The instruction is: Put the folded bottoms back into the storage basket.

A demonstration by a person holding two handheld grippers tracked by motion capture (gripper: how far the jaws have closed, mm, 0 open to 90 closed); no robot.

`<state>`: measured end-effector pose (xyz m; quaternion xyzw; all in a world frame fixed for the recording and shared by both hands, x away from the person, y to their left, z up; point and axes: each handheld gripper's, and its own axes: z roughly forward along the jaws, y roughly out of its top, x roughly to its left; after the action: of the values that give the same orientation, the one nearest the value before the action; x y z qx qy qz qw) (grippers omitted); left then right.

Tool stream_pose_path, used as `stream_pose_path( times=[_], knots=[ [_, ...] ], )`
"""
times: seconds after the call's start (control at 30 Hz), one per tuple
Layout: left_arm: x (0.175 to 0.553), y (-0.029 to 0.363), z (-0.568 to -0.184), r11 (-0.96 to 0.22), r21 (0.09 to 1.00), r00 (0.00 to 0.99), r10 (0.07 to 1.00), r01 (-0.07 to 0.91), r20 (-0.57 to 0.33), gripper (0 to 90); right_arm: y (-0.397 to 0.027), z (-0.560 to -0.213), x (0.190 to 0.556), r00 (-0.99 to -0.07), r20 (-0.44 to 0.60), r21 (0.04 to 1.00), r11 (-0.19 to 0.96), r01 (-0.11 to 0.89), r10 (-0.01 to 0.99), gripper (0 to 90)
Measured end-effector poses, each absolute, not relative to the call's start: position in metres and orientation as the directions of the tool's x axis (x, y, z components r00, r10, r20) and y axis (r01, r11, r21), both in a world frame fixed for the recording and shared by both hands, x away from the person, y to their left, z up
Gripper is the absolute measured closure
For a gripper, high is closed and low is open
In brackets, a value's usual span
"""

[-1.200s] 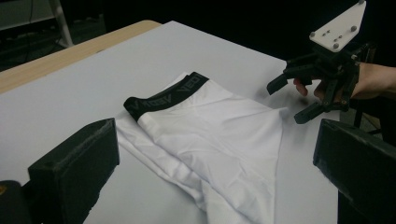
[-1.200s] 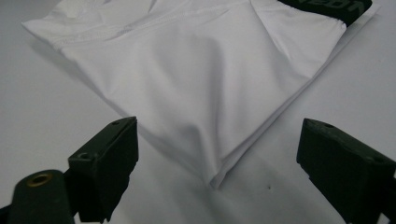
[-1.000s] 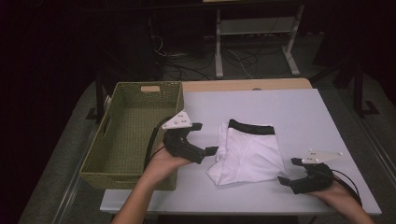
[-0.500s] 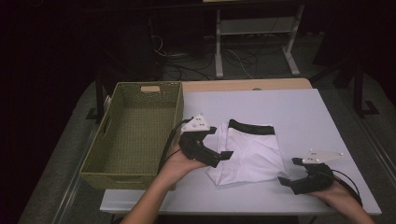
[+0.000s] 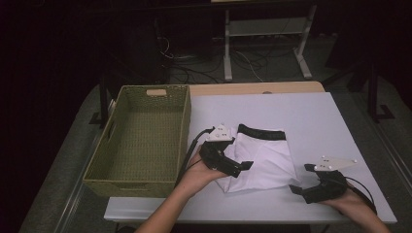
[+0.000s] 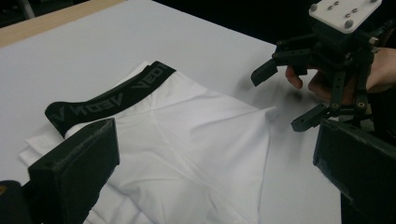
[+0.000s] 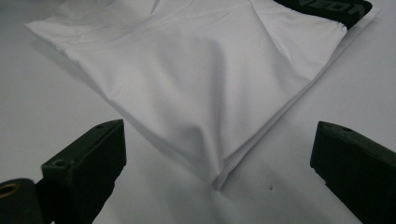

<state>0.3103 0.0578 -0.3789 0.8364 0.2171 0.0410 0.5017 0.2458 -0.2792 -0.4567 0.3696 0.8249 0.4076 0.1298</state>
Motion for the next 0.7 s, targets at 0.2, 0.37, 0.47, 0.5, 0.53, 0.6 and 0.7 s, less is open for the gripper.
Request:
stream_pose_path(
  times=[0.2, 0.37, 0.47, 0.5, 0.53, 0.6, 0.7],
  knots=[
    [0.312, 0.055, -0.391, -0.399, 0.854, 0.892, 0.427, 0.334, -0.149, 0.2, -0.28, -0.457, 0.246, -0.695, 0.087, 0.77, 0.394, 0.501, 0.714, 2.9],
    [0.315, 0.054, -0.402, -0.408, 0.843, 0.882, 0.446, 0.351, -0.151, 0.2, -0.28, -0.458, 0.246, -0.694, 0.094, 0.768, 0.392, 0.507, 0.714, 2.8],
    [0.316, 0.053, -0.407, -0.412, 0.837, 0.876, 0.458, 0.36, -0.151, 0.2, -0.28, -0.459, 0.246, -0.695, 0.097, 0.763, 0.395, 0.512, 0.713, 2.4],
    [0.317, 0.053, -0.409, -0.413, 0.835, 0.874, 0.462, 0.364, -0.153, 0.2, -0.28, -0.459, 0.246, -0.695, 0.096, 0.762, 0.397, 0.512, 0.712, 2.4],
    [0.318, 0.053, -0.411, -0.413, 0.834, 0.872, 0.465, 0.366, -0.153, 0.2, -0.279, -0.459, 0.246, -0.696, 0.095, 0.762, 0.398, 0.511, 0.711, 2.4],
    [0.321, 0.053, -0.414, -0.413, 0.831, 0.865, 0.48, 0.373, -0.149, 0.2, -0.278, -0.459, 0.246, -0.697, 0.091, 0.76, 0.403, 0.51, 0.712, 2.4],
    [0.323, 0.052, -0.417, -0.412, 0.829, 0.859, 0.491, 0.378, -0.148, 0.2, -0.279, -0.459, 0.247, -0.696, 0.094, 0.758, 0.402, 0.514, 0.712, 2.6]
  ],
)
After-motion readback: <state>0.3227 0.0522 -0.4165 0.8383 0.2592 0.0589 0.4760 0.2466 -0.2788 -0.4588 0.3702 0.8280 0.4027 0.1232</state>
